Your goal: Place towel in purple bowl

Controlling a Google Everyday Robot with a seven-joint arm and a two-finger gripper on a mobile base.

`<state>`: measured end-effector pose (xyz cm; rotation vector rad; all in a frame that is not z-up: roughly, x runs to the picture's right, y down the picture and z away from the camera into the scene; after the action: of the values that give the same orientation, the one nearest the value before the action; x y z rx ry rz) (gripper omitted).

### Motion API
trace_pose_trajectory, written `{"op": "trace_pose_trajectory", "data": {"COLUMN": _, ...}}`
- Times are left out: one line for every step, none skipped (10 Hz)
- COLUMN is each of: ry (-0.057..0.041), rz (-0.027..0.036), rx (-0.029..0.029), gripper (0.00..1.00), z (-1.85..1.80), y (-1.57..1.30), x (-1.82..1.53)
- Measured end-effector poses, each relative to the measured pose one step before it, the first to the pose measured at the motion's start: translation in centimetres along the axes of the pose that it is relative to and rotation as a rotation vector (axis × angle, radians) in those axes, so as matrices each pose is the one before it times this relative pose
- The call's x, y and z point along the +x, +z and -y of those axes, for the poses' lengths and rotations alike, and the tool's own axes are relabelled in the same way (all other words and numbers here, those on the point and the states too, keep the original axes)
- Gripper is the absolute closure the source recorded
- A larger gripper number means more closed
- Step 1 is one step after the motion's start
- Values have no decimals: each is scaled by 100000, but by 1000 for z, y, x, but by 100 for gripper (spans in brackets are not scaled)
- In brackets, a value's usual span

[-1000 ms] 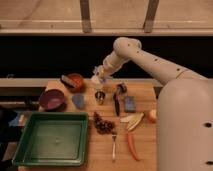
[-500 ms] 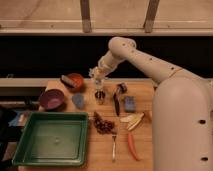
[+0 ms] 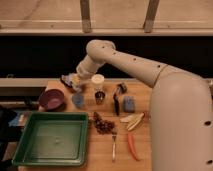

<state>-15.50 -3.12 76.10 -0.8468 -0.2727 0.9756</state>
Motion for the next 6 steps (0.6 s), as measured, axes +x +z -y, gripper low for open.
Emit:
{"op": "trace_pose_trajectory", "data": {"ry": -5394, "rz": -1840, "rx": -3107, "gripper": 100, "z": -2259, "y": 1070, "x": -395}}
{"op": "trace_pose_trajectory", "data": {"ry": -4400, "rz": -1666, "rx": -2864, "gripper": 100, "z": -1774, "y": 1215, "x": -816}}
{"op": "trace_pose_trajectory", "data": {"ry": -4327, "rz": -2078, "rx": -2902, "gripper": 100, "z": -1498, "y": 1436, "x": -1149}}
{"op": "trace_pose_trajectory", "data": {"ry": -3473, "rz": -1837, "rx": -2465, "gripper": 100, "z": -1133, "y": 1251, "x": -1109}}
{"op": "trace_pose_trajectory", "data": {"ry": -2354, "rz": -1940, "rx": -1888, "gripper": 100, "z": -825, "y": 1122, "x": -676}}
{"op": "trace_pose_trajectory", "data": {"ry": -2579, "rz": -2572, "rx": -2160, "gripper": 100, "z": -926, "y": 1584, "x": -789}}
